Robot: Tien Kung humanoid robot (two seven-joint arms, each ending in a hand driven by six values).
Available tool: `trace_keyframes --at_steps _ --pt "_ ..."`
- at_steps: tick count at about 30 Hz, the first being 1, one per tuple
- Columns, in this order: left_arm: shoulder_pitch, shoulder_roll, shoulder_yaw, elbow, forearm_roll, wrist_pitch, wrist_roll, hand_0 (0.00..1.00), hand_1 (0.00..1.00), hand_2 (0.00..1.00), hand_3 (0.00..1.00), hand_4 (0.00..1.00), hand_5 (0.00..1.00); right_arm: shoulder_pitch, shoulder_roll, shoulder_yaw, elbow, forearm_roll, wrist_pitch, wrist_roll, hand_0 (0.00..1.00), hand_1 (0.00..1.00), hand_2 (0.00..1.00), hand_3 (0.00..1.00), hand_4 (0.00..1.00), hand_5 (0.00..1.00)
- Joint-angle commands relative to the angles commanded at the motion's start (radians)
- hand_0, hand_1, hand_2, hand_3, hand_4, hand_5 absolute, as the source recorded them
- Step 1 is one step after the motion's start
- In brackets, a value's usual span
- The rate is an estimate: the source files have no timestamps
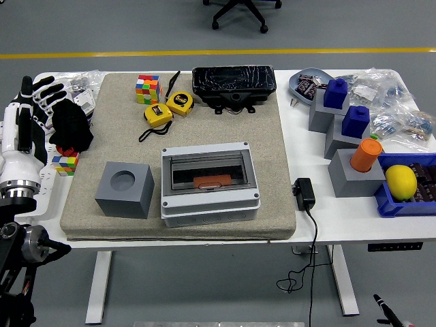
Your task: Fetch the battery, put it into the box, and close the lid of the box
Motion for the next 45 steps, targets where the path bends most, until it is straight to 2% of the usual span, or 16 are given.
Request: trace_keyframes --at_steps 45 --pt "-0.002 0.001 -0.004 0.000 0.016 0.005 0.001 0.680 0.663 0.642 0.657 0.998 0.839 0.002 0.001 -0.002 0.000 0.000 0.000 0.000 0.931 0.790 0.739 0.781 0.998 0.998"
